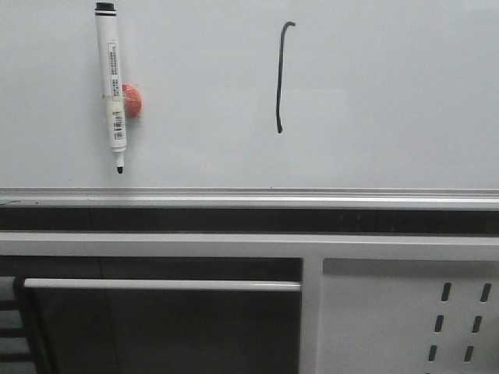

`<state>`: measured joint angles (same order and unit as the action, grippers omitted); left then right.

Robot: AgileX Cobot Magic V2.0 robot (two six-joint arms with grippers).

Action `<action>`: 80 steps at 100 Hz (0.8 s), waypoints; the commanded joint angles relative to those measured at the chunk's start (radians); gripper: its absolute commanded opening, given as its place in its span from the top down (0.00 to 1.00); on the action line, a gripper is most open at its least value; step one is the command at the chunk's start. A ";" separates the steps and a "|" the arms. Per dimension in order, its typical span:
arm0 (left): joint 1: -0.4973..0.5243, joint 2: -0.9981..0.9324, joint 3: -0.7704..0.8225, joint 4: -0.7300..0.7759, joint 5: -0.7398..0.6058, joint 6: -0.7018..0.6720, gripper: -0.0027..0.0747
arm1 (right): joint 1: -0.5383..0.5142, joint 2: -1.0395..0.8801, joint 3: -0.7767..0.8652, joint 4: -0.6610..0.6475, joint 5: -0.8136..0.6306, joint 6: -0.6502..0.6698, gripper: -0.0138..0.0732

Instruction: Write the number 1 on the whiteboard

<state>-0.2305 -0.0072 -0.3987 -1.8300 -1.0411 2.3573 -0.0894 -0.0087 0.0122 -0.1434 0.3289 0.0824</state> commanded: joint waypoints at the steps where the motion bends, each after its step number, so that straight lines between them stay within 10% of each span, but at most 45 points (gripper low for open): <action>1: 0.002 -0.026 -0.019 -0.017 0.052 -0.001 0.99 | -0.007 -0.020 0.029 0.030 -0.016 -0.044 0.93; 80: 0.002 -0.026 -0.019 -0.017 0.052 -0.001 0.99 | -0.007 -0.020 0.029 0.061 -0.012 -0.116 0.93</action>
<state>-0.2305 -0.0072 -0.3987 -1.8316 -1.0411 2.3573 -0.0894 -0.0087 0.0122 -0.0886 0.3389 -0.0200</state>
